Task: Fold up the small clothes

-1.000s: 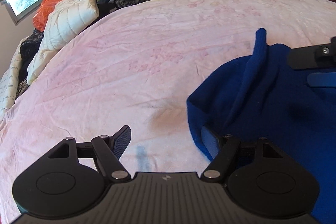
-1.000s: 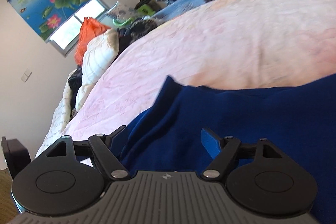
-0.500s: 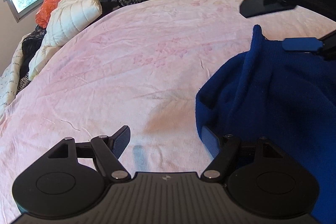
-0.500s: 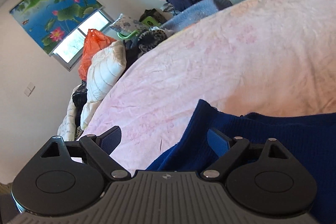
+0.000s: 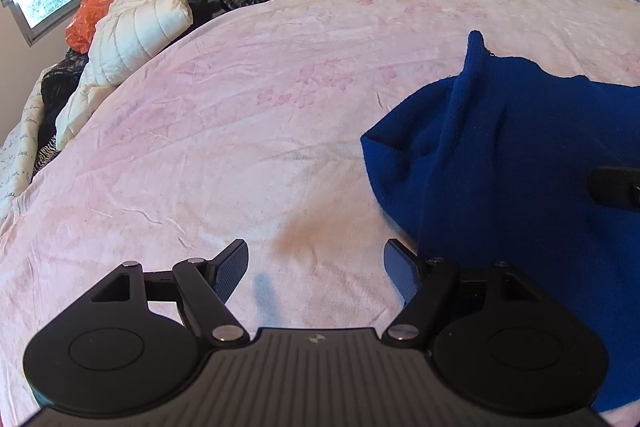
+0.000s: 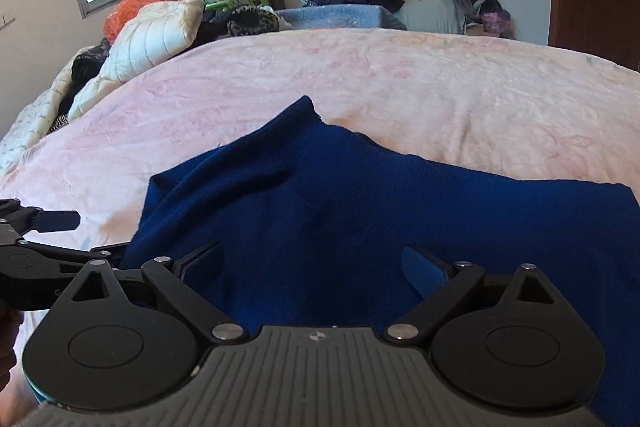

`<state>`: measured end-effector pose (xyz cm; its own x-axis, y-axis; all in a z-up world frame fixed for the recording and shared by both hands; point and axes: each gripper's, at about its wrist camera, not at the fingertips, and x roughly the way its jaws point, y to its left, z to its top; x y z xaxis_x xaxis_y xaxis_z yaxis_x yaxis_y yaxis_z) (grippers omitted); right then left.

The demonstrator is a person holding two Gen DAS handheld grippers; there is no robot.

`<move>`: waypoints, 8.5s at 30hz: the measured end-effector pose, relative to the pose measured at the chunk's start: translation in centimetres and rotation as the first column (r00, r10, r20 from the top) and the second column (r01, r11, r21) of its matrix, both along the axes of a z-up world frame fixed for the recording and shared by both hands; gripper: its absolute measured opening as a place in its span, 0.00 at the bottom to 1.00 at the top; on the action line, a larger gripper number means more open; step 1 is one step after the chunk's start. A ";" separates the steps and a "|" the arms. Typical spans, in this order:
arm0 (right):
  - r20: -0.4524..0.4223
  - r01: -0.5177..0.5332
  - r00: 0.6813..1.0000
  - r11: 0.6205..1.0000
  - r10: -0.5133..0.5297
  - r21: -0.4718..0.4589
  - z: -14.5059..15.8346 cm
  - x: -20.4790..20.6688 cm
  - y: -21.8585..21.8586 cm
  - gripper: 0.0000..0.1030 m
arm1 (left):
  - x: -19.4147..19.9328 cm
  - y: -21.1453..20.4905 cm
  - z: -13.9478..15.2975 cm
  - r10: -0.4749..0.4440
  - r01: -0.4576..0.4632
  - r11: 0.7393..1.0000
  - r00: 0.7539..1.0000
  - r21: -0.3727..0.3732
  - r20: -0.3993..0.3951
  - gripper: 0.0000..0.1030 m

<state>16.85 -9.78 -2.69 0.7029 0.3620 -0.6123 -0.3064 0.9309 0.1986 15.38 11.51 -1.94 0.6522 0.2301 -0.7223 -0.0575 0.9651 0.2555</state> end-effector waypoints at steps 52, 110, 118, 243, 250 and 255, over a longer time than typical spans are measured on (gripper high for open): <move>0.245 -0.090 0.900 0.703 0.362 -0.706 -3.7 -11.5 15.9 0.19 | 13.8 -1.4 -0.7 -0.363 0.277 0.778 0.931 -0.563 -0.045 0.13; -0.023 0.233 0.961 0.765 -0.275 0.601 -6.1 -17.0 -19.5 0.12 | 4.5 -31.0 7.3 -0.425 0.382 0.850 0.904 -0.362 -0.044 0.10; -0.057 0.259 0.956 0.742 -0.287 0.618 -7.7 -16.5 -20.6 0.11 | 4.2 -33.5 5.2 -0.438 0.395 0.862 0.896 -0.318 -0.074 0.10; -0.173 0.070 0.984 0.837 0.030 0.542 -4.4 -5.2 -26.5 0.82 | 3.6 -18.7 -2.1 -0.602 0.511 0.539 0.790 -0.670 0.118 0.81; -0.197 0.134 0.980 0.830 -0.031 0.541 -5.8 -2.8 -24.7 0.30 | 3.0 -18.8 -1.6 -0.597 0.526 0.566 0.792 -0.635 0.124 0.28; -0.122 0.102 0.991 0.867 -0.048 0.488 -3.3 -3.6 -22.8 0.29 | 1.9 -18.3 0.3 -0.579 0.555 0.602 0.799 -0.574 0.166 0.26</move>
<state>13.30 -32.58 -6.00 0.6836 0.5840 -0.4377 -0.1927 0.7229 0.6635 17.24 -6.79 -1.64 0.4808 -0.6365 -0.6031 0.5493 0.7548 -0.3586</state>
